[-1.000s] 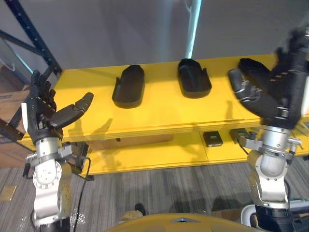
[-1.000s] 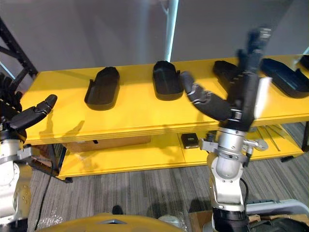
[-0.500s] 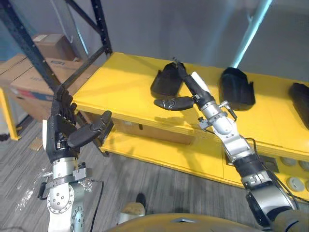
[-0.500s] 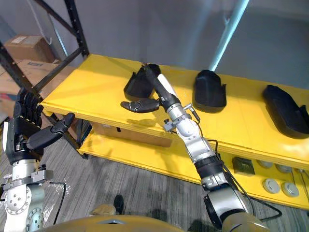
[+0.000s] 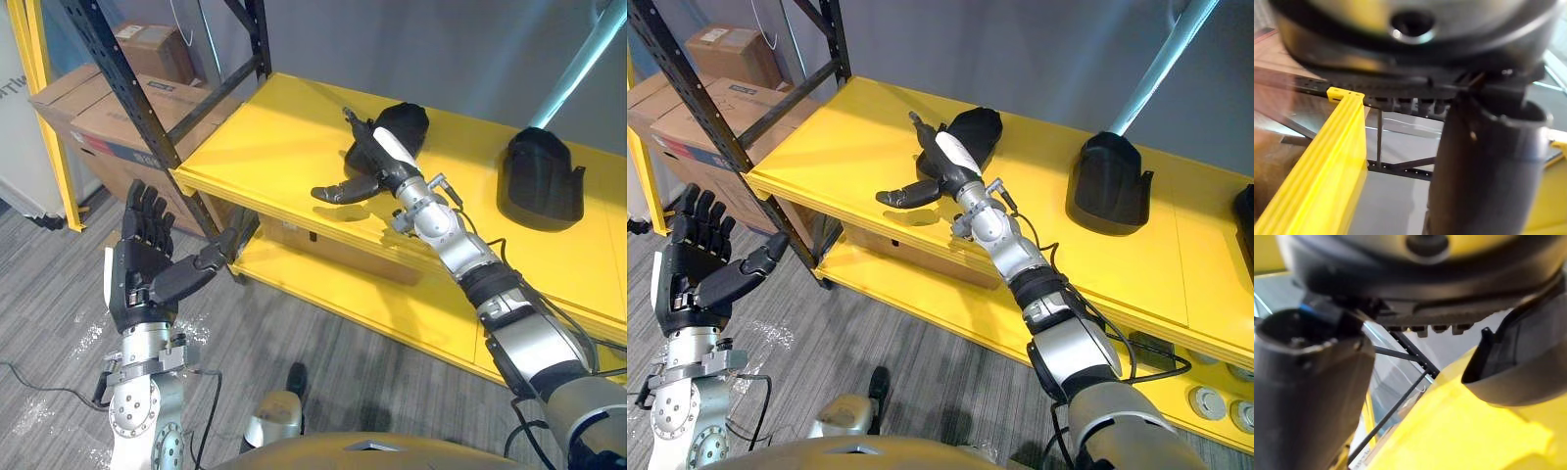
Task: Walk over and take three plastic housings, then place them on the shelf
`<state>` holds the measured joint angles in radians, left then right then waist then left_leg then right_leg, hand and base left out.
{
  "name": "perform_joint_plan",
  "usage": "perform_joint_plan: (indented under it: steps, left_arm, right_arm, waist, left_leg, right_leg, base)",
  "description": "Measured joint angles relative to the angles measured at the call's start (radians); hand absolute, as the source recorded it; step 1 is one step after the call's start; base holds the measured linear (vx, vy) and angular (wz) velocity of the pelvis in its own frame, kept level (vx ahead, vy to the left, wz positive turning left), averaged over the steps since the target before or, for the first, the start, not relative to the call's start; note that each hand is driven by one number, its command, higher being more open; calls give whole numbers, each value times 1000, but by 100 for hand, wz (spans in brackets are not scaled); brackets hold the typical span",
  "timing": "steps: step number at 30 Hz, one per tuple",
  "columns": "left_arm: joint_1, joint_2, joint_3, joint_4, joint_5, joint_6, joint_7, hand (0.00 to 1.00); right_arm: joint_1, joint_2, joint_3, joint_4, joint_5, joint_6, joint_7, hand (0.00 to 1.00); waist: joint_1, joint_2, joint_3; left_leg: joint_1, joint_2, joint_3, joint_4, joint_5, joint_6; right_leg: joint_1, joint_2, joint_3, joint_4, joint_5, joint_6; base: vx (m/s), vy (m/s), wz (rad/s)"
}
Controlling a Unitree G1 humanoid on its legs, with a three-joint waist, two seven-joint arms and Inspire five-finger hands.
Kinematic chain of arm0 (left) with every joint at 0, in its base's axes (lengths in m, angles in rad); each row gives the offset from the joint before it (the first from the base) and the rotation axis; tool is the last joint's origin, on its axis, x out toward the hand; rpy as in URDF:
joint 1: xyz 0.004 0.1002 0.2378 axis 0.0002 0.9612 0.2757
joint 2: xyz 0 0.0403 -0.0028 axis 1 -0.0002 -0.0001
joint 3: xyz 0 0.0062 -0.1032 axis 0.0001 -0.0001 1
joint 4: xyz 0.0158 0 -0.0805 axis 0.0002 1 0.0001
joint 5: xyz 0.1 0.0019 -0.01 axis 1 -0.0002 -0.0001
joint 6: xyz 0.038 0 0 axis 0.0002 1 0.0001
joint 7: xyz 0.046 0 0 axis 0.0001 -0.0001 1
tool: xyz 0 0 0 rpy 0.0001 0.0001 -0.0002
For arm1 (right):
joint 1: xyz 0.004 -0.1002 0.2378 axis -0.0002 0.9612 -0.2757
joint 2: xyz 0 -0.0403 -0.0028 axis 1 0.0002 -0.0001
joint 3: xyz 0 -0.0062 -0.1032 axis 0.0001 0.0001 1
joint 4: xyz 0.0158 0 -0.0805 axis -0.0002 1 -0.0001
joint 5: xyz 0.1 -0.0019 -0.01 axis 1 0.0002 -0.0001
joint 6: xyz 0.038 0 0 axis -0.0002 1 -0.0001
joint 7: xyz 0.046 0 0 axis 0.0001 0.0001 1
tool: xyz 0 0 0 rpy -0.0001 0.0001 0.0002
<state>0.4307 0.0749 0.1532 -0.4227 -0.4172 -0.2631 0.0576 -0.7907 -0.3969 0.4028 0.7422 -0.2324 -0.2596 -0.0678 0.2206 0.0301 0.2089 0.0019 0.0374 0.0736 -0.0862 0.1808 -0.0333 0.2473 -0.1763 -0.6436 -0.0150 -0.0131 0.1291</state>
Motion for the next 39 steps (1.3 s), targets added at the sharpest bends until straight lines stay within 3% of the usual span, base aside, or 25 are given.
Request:
perform_joint_plan:
  steps: [7, 17, 27, 39]
  left_arm:
    - [-4, -23, -27, 0, -10, -2, -3, 100]
    - [-4, -32, -48, 0, -17, -1, -8, 100]
    - [-4, -32, -82, 0, -53, 3, -11, 100]
    - [-4, -32, -114, 0, -52, 7, 0, 100]
  right_arm:
    - [-53, 0, -2, 142, -38, 107, -71, 100]
    - [-97, 0, -18, 207, -157, 116, -76, 100]
    - [-121, -2, -14, 275, -274, 120, -157, 100]
    - [-171, -3, -8, 321, -274, 185, -166, 100]
  waist:
    - [0, 23, 36]
    - [-5, 35, 48]
    - [-7, 48, 60]
    - [-5, 53, 65]
  left_leg:
    - [2, 3, 1, -1, 1, -1]
    - [0, 9, 8, -2, 0, -5]
    - [6, 8, 16, -2, -2, -7]
    - [5, 8, 18, -2, -1, -8]
  right_leg:
    - [-3, 0, 1, 10, -3, -4]
    - [-18, -2, 11, 30, -10, -11]
    - [-21, -10, 18, 43, -13, -10]
    - [-34, -19, 22, 72, -26, -9]
  base:
    - [0, 0, 0]
    - [-9, 4, -2]
    - [-4, 3, -1]
    - [0, 0, 0]
